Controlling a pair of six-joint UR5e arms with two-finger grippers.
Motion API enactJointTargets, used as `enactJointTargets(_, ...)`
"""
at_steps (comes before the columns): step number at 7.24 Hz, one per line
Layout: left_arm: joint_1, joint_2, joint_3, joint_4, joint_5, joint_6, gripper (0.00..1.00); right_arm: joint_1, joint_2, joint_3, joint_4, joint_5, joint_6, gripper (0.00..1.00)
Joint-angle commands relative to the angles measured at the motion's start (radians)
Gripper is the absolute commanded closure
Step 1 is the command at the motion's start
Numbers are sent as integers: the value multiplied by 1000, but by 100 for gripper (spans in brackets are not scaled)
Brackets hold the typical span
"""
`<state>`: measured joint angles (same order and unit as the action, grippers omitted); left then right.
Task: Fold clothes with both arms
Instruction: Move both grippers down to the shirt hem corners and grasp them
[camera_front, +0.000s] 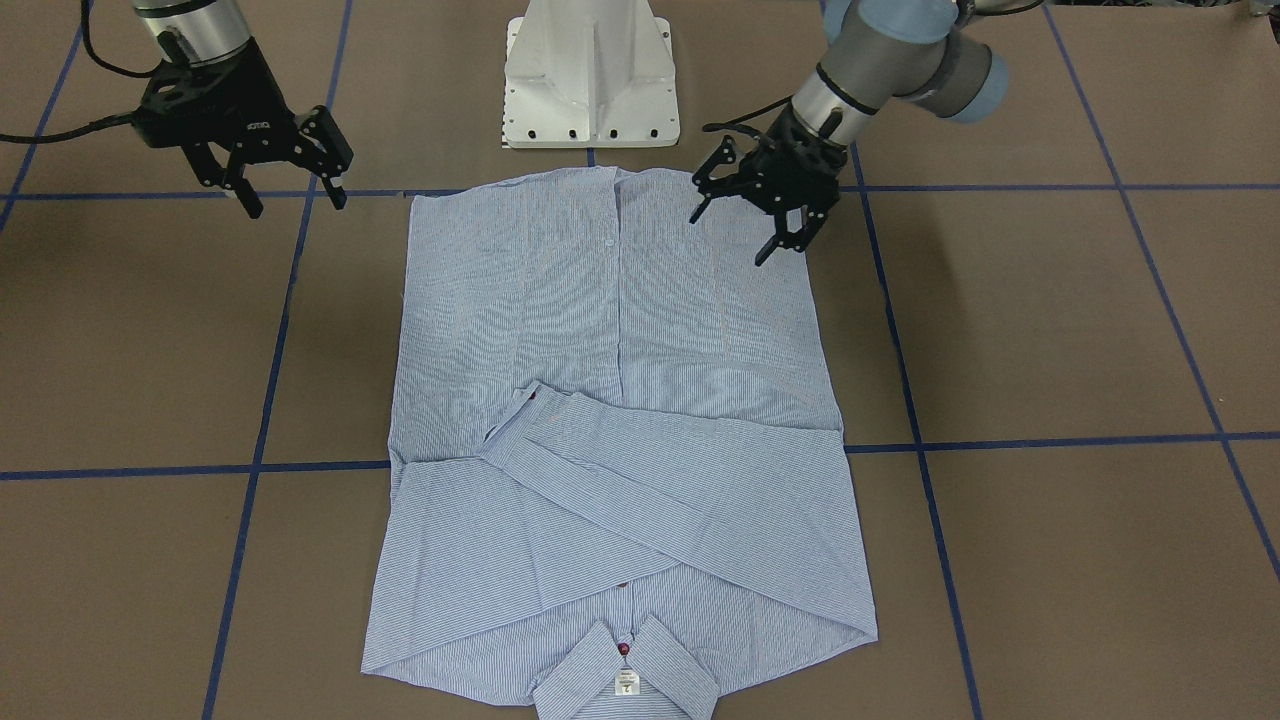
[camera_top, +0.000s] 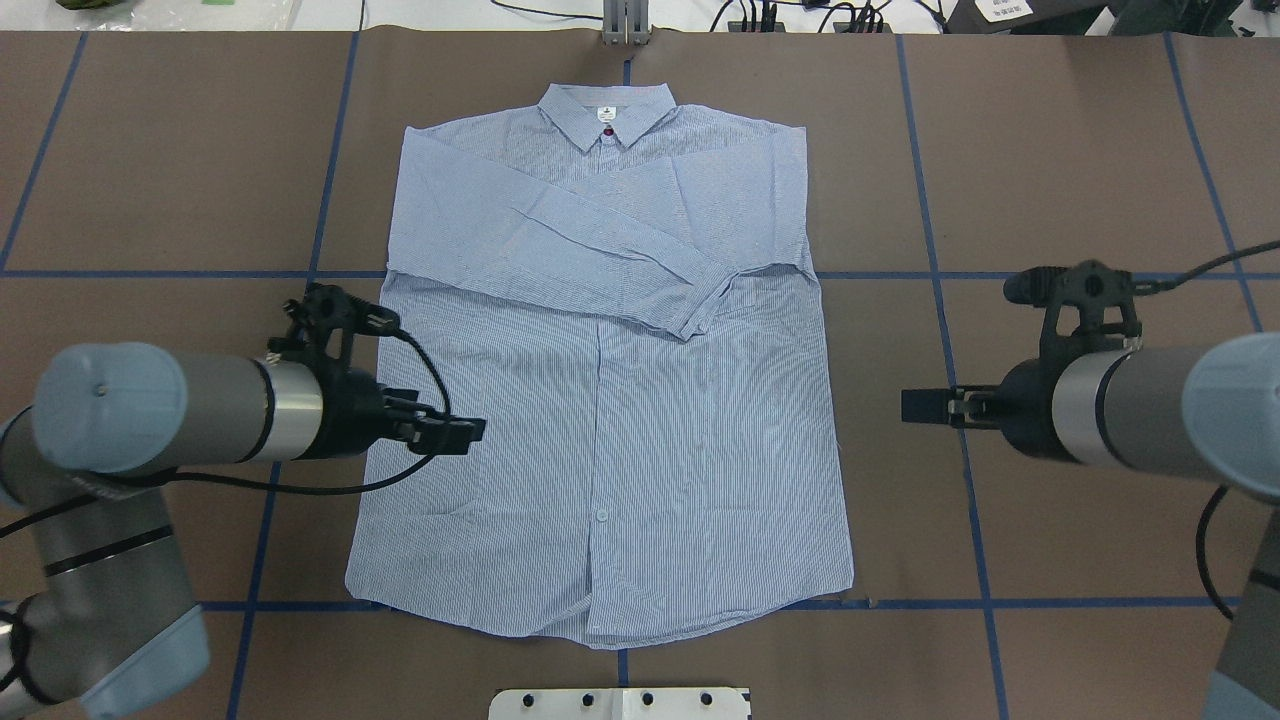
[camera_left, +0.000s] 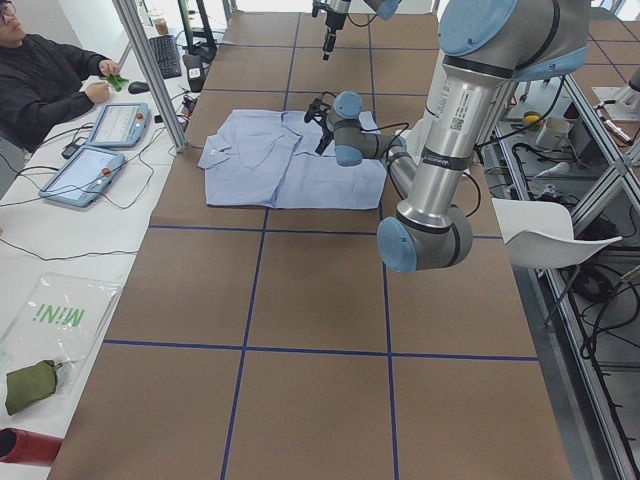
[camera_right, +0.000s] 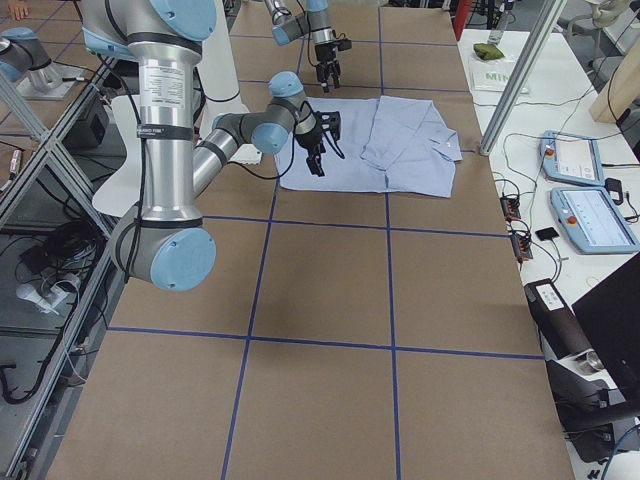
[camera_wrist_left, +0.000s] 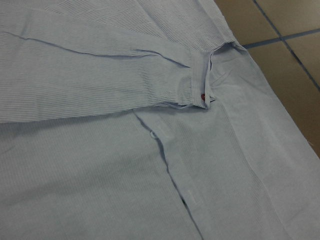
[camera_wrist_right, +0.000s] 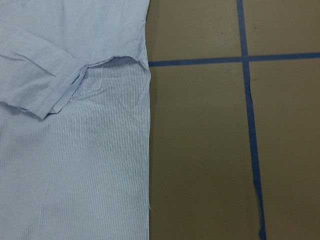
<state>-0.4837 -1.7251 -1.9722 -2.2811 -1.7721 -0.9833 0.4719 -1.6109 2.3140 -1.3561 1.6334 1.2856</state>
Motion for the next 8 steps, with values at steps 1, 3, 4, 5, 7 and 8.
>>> enactJointTargets(1, 60, 160, -66, 0, 102, -105, 0, -180, -52, 27, 5, -161, 137, 0)
enactJointTargets(3, 173, 199, -66, 90, 231, -245, 0, -220, -53, 25, 5, -201, 159, 0)
enactJointTargets(4, 198, 185, -66, 166, 233, -330, 0, -220, -53, 25, 5, -201, 161, 0)
enactJointTargets(5, 214, 180, -65, 182, 230, -354, 0, -220, -53, 25, 5, -202, 161, 0)
enactJointTargets(7, 241, 167, -66, 221, 229, -436, 22, -220, -52, 27, 5, -204, 159, 0)
enactJointTargets(8, 263, 129, -66, 292, 229, -448, 25, -220, -52, 28, 5, -204, 159, 0)
